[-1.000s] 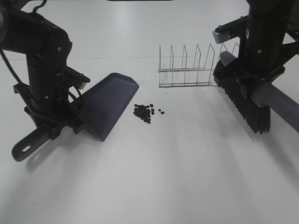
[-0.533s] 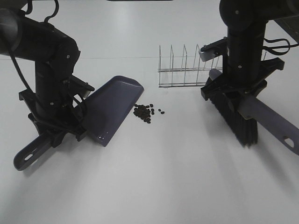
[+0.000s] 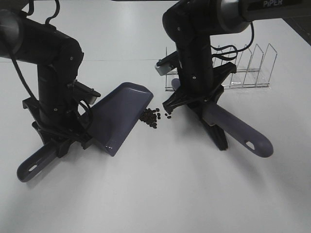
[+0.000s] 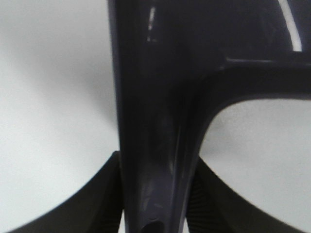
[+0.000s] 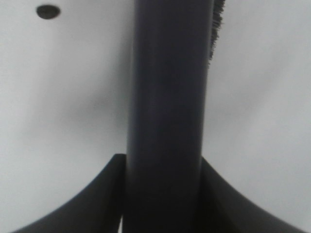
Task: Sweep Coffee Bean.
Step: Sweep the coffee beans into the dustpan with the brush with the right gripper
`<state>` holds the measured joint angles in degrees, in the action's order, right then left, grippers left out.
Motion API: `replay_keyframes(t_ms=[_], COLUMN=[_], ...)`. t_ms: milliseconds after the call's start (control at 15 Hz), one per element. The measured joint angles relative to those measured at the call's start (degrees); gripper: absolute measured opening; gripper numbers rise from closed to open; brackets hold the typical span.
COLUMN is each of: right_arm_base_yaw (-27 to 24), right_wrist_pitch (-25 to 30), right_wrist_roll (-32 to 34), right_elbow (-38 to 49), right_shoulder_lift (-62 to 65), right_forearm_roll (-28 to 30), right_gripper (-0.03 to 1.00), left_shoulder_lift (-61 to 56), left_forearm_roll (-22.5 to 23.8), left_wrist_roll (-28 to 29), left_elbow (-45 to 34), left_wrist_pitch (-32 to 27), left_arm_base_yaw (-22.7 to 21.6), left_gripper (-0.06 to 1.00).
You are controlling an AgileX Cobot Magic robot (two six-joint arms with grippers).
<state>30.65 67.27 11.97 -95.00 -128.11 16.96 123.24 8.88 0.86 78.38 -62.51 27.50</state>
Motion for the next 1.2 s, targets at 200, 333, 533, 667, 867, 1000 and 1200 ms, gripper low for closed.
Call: replay_keyframes(t_ms=[200,333,533,667,867,1000,1200], right_arm_base_yaw=[0.9,0.9,0.9,0.9,0.9,0.9,0.9], right_wrist_pitch=[-1.3,-4.5,-8.9,-12.3,-16.3,-17.3,-16.7], right_wrist_roll=[-2.5,-5.6,-8.4,-10.0,-11.1,-12.3,-14.1], right_elbow=[-2.8,-2.9,-2.9,-2.9,-2.9,-2.9,-4.0], right_shoulder_lift=[-1.4,-1.5,-1.5,-1.5,-1.8,-2.1,-2.1], right_forearm_roll=[-5.9,-15.0,-23.1,-29.6,-37.4,-40.3,-42.3], right_gripper=[0.31,0.31,0.31,0.31,0.31,0.31,0.31], left_shoulder_lift=[0.2,0.5,0.5,0.5,0.5,0.5,0.5], left_forearm_roll=[-0.5,-1.3,-2.6,-4.0,-4.5,-4.5,-4.5], left_wrist_roll=[0.0,0.0,0.4,0.4,0.6,0.6,0.7], left_elbow=[0.0,0.0,0.0,0.0,0.0,0.0,0.0], left_wrist_pitch=[-0.6,-1.0,-1.4,-1.6,-1.6,-1.6,-1.4], left_arm_base_yaw=[0.0,0.0,0.0,0.0,-0.1,-0.1,-0.1], left_gripper=[0.33,0.33,0.33,0.33,0.33,0.33,0.33])
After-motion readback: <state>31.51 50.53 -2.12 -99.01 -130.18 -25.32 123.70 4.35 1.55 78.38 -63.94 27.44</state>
